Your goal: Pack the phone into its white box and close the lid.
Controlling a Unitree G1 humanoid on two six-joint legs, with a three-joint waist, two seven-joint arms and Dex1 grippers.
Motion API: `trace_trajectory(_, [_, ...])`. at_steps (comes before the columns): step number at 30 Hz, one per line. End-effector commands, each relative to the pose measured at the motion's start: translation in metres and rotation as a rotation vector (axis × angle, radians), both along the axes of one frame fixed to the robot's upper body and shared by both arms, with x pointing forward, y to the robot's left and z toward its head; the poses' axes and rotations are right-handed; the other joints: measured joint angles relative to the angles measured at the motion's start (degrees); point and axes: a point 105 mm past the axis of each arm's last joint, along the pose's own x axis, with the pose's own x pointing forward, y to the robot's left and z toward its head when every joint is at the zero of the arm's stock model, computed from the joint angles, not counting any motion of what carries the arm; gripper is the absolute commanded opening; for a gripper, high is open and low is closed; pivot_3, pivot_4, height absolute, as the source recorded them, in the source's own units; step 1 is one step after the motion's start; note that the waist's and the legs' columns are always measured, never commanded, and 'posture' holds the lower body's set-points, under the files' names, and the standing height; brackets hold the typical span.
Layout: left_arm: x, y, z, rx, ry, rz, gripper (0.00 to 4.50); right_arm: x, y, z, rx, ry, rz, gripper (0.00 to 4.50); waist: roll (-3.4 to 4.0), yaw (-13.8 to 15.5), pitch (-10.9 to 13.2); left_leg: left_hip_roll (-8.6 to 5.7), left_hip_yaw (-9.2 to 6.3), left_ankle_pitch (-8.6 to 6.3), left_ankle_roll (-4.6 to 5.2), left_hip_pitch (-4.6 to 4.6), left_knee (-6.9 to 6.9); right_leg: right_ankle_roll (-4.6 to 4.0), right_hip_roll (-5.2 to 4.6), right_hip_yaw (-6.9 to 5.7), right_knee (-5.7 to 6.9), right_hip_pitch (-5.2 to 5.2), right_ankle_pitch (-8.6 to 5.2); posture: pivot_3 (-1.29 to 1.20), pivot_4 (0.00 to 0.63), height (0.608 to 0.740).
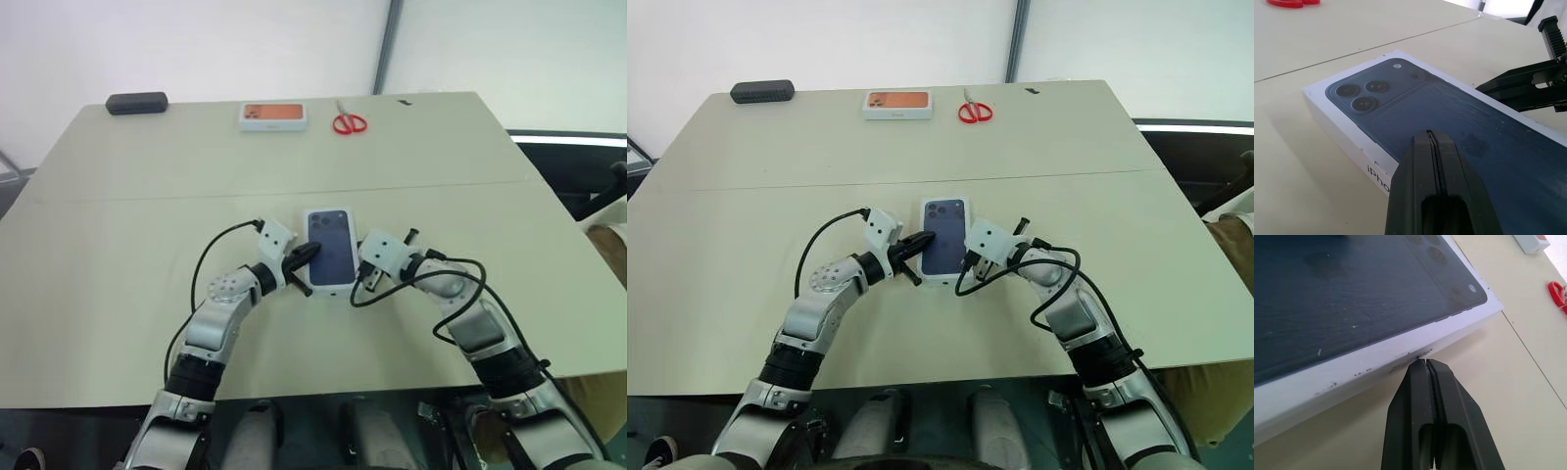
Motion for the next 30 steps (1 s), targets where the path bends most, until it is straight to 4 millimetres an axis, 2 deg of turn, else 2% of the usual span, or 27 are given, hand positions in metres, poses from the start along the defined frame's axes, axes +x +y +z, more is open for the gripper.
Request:
trace_trajectory(1, [0.008, 0.011, 0.002, -0.014, 0.008, 0.047, 0.00, 0.008, -0.004, 0.015, -0.018, -0.066, -0.015, 0.04, 0.00, 0.04, 0.00, 0.00, 0.00, 0.00, 0.00, 0.00, 0.00, 0.00, 0.00, 0.00, 0.00, 0.00, 0.00, 0.00, 0.150, 0.740])
trace_trajectory(6, [0.019, 0.026, 0.021, -0.058, -0.021, 0.095, 0.00, 0.024, -0.024, 0.040, 0.046, -0.146, -0.125, 0.04, 0.00, 0.12, 0.01, -0.01, -0.01, 0.00, 0.00, -0.05, 0.00, 0.00, -0.01, 0.00, 0.00, -0.04, 0.00, 0.00, 0.150, 0.740])
trace_trajectory(10, [0.028, 0.025, 0.042, -0.102, -0.058, 0.101, 0.00, 0.026, -0.011, 0.065, 0.174, -0.194, -0.085, 0.04, -0.02, 0.26, 0.02, -0.02, -0.02, 0.00, 0.00, -0.13, 0.04, 0.00, -0.02, -0.02, 0.00, -0.08, 0.00, 0.00, 0.150, 0.740])
trace_trajectory(14, [0.035, 0.008, 0.058, -0.135, -0.091, 0.071, 0.00, 0.024, 0.008, 0.079, 0.275, -0.194, -0.016, 0.04, -0.02, 0.34, 0.01, -0.02, -0.02, 0.00, 0.00, -0.14, 0.04, 0.01, -0.03, -0.03, -0.01, -0.07, 0.00, 0.00, 0.150, 0.740])
trace_trajectory(19, [0.040, -0.010, 0.049, -0.125, -0.065, 0.045, 0.00, 0.014, 0.030, 0.057, 0.235, -0.105, 0.085, 0.04, -0.02, 0.37, 0.01, -0.04, -0.01, 0.00, 0.00, -0.15, 0.04, 0.01, -0.03, -0.02, -0.02, -0.08, 0.00, 0.00, 0.150, 0.740])
trace_trajectory(22, [0.035, -0.010, 0.009, 0.071, -0.025, 0.022, 0.00, 0.007, 0.037, 0.037, 0.207, -0.039, 0.102, 0.04, -0.01, 0.03, 0.01, -0.03, -0.02, 0.00, 0.00, -0.14, 0.02, 0.01, -0.01, -0.03, -0.01, -0.10, 0.00, 0.00, 0.150, 0.740])
trace_trajectory(24, [0.032, -0.006, -0.007, 0.113, 0.012, 0.020, 0.00, 0.000, 0.041, 0.022, 0.173, 0.013, 0.125, 0.04, 0.00, -0.07, 0.00, -0.03, -0.01, 0.00, 0.00, -0.11, -0.01, 0.01, 0.00, -0.01, 0.00, -0.11, 0.00, 0.00, 0.150, 0.740])
trace_trajectory(27, [0.030, -0.006, -0.006, 0.111, -0.007, 0.011, 0.00, -0.005, 0.037, 0.007, 0.111, 0.053, 0.105, 0.04, 0.02, 0.02, -0.06, -0.02, 0.00, 0.00, 0.00, -0.03, 0.00, 0.01, -0.02, 0.00, 0.00, -0.02, 0.00, 0.00, 0.150, 0.740])
trace_trajectory(30, [0.028, -0.007, -0.003, 0.103, -0.019, 0.001, 0.00, -0.001, 0.033, 0.011, 0.169, 0.075, 0.056, 0.04, 0.02, 0.09, -0.06, -0.02, 0.00, 0.00, 0.00, 0.30, -0.06, 0.01, -0.01, 0.00, -0.07, 0.31, -0.01, 0.00, 0.150, 0.740])
